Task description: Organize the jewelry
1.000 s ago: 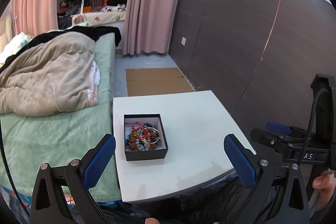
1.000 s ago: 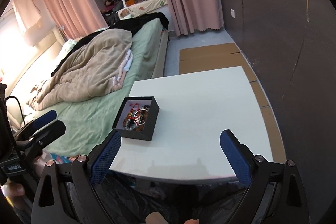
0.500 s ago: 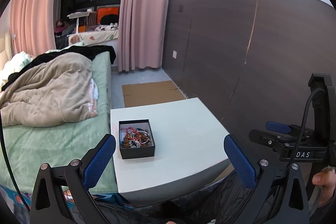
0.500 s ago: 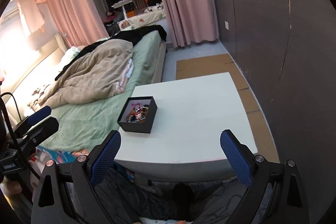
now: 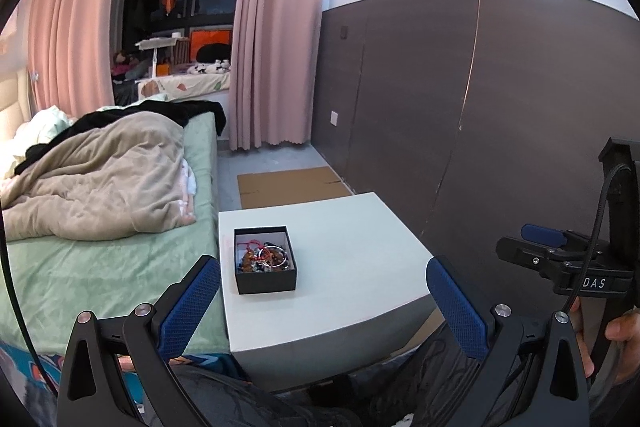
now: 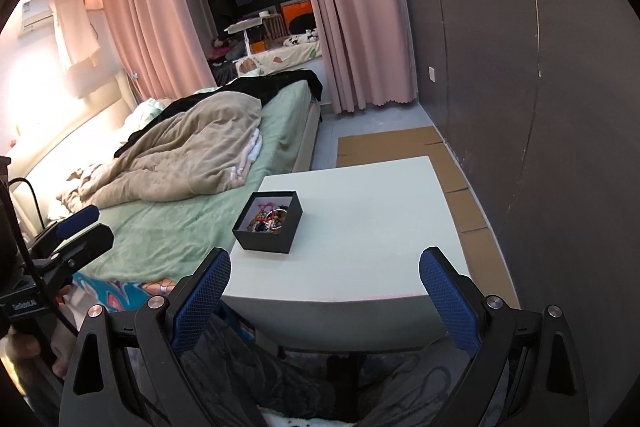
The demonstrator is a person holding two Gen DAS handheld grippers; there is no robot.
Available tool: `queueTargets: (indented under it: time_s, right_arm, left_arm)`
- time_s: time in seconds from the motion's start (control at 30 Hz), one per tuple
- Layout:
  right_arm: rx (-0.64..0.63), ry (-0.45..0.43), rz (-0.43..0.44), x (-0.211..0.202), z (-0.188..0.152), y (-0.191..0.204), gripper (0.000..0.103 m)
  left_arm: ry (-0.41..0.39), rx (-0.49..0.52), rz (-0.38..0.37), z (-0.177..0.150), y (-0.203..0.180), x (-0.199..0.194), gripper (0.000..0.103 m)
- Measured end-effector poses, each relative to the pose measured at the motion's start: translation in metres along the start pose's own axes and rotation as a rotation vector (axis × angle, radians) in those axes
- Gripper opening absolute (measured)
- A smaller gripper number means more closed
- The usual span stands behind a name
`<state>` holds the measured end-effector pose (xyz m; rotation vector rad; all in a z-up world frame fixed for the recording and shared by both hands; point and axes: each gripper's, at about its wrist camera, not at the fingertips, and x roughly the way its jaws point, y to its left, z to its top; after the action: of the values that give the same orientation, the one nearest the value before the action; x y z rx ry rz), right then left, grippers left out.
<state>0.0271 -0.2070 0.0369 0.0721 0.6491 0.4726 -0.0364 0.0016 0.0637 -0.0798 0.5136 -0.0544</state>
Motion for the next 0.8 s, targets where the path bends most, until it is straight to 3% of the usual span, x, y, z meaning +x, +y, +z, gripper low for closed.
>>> queueTargets:
  time_s: [0.8]
  right_arm:
    - [0.001, 0.017, -0.005, 0.015, -0.01, 0.009, 0.096]
  left_arm:
    - [-0.014, -0.025, 0.055, -0.013, 0.016, -0.004, 0.103]
